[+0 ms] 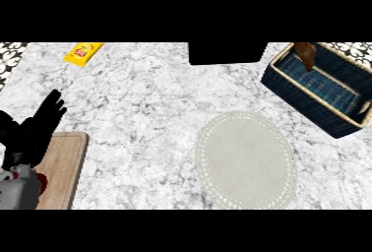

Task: Pick the croissant from the placemat and place it in the basket

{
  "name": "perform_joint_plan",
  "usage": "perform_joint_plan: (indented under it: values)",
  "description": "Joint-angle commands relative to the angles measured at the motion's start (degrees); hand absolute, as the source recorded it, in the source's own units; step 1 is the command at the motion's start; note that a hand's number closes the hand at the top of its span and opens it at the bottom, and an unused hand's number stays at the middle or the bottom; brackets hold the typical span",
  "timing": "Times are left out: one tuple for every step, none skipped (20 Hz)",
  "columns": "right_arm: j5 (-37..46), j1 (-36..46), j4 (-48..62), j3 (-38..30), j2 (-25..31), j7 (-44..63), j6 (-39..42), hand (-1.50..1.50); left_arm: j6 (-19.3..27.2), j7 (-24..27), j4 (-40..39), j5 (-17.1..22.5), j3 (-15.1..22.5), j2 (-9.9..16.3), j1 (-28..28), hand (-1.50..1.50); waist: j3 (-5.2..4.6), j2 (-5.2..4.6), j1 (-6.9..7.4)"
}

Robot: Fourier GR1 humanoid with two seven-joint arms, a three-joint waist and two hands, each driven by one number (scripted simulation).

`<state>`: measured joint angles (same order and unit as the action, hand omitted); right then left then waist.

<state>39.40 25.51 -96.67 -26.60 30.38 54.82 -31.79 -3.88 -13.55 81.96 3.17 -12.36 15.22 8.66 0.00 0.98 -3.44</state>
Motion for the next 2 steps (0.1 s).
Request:
perform_joint_plan:
  values:
    - [-10.62,-13.32,-14.3,-4.81,0.96,-1.22,7.59,-1.5,1.68,0.64,-1.05,-1.51,0.36,-0.83,0.07,0.0,0.06,0.1,-1.51]
    - [-11.01,-16.98,-18.73,-5.51,-0.39,-0.41,8.12,-1.5,-0.5,0.98,-0.74,0.08,-0.25,0.07,-0.78,0.0,0.02,-0.07,-0.39]
